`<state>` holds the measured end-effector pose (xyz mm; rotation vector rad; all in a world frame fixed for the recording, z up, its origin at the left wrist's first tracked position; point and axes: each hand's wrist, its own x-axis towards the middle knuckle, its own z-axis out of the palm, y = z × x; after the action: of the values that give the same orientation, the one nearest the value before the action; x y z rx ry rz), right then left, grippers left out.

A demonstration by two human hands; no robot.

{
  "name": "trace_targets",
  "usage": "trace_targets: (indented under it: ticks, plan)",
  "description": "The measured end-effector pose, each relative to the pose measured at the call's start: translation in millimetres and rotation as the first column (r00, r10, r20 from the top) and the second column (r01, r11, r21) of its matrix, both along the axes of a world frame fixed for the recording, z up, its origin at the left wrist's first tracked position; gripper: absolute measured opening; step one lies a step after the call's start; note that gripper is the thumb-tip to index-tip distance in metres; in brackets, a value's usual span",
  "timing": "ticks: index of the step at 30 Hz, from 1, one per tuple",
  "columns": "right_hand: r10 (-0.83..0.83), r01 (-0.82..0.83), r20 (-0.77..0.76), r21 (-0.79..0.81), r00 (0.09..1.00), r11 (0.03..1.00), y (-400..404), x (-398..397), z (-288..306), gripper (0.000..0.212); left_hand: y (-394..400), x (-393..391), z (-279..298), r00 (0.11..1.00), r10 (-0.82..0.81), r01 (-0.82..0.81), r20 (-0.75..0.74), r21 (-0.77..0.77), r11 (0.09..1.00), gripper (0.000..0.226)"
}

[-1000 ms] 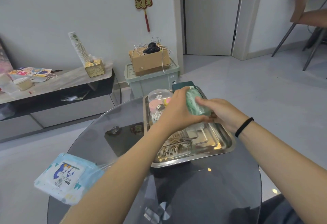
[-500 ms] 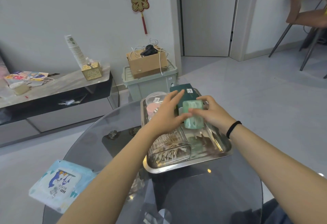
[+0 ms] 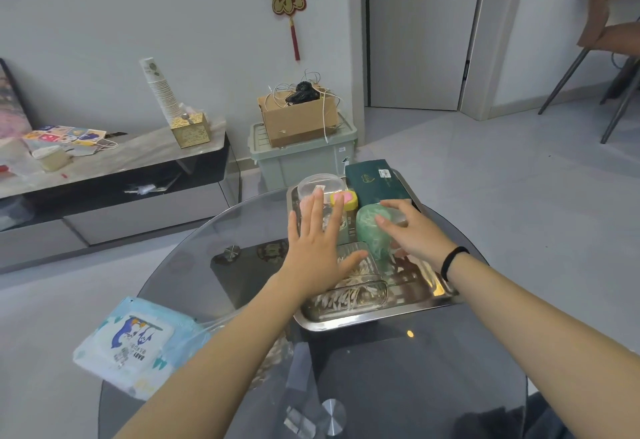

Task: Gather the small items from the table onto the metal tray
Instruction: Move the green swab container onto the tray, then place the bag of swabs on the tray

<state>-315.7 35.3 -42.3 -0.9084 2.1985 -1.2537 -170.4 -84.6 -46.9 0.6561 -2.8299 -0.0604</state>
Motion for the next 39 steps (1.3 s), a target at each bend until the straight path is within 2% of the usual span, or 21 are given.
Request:
trace_targets:
  ticks: [5, 10, 13, 15, 18, 21, 23, 25, 27, 30, 35, 37, 39]
  plan:
    - [-0.035, 0.034, -0.012, -0.071, 0.999, 0.997, -7, 6, -8, 0.042, -3, 1, -2, 1.0, -0.002, 0.003, -0.01, 0.051, 0.999, 0.095]
    - [-0.029, 0.031, 0.109, -0.018, 0.994, 0.999, -2, 3, -8, 0.045, 1, 1, 3, 0.999, -0.006, 0.01, -0.046, 0.095, 0.995, 0.09]
    - [-0.118, 0.118, -0.083, -0.002, 0.99, 0.993, 1, 11, -1, 0.039, 3, 8, 12, 0.995, 0.007, 0.006, -0.099, 0.133, 0.991, 0.081]
    - [-0.182, 0.161, -0.236, -0.103, 0.955, 0.981, 5, 25, 6, 0.032, 6, 19, 19, 0.989, 0.048, -0.024, -0.143, 0.162, 0.986, 0.075]
    - [-0.131, 0.056, -0.381, -0.202, 0.915, 0.978, 7, 51, 17, 0.019, 11, 45, 28, 0.982, 0.127, -0.101, -0.138, 0.177, 0.979, 0.068]
    - [0.0, -0.085, -0.412, -0.187, 0.911, 0.979, 5, 78, 18, 0.013, 10, 79, 33, 0.984, 0.179, -0.171, -0.012, 0.244, 0.955, 0.07]
    - [0.062, -0.138, -0.4, -0.164, 0.914, 0.977, 4, 94, 18, 0.014, 7, 106, 33, 0.966, 0.164, -0.218, 0.202, 0.283, 0.934, 0.081]
    - [0.096, -0.167, -0.396, -0.151, 0.913, 0.974, 1, 107, 19, 0.013, 3, 130, 30, 0.886, 0.096, -0.236, 0.454, 0.265, 0.935, 0.097]
    - [0.129, -0.198, -0.404, -0.135, 0.906, 0.971, 0, 116, 17, 0.011, 1, 144, 23, 0.828, 0.059, -0.241, 0.557, 0.26, 0.935, 0.106]
    - [0.203, -0.25, -0.4, -0.067, 0.894, 0.966, 1, 126, 12, 0.014, 4, 148, 12, 0.857, 0.078, -0.236, 0.509, 0.252, 0.939, 0.109]
    - [0.202, -0.257, -0.437, -0.069, 0.876, 0.964, 5, 131, 15, 0.016, 11, 148, 17, 0.934, 0.129, -0.21, 0.333, 0.222, 0.952, 0.087]
    - [0.209, -0.262, -0.38, -0.092, 0.901, 0.961, 7, 131, 19, 0.012, 12, 149, 32, 0.952, 0.141, -0.202, 0.27, 0.213, 0.956, 0.083]
    - [0.274, -0.301, -0.216, -0.108, 0.937, 0.947, 8, 132, 25, 0.013, 17, 149, 49, 0.969, 0.12, -0.17, 0.216, 0.23, 0.958, 0.085]
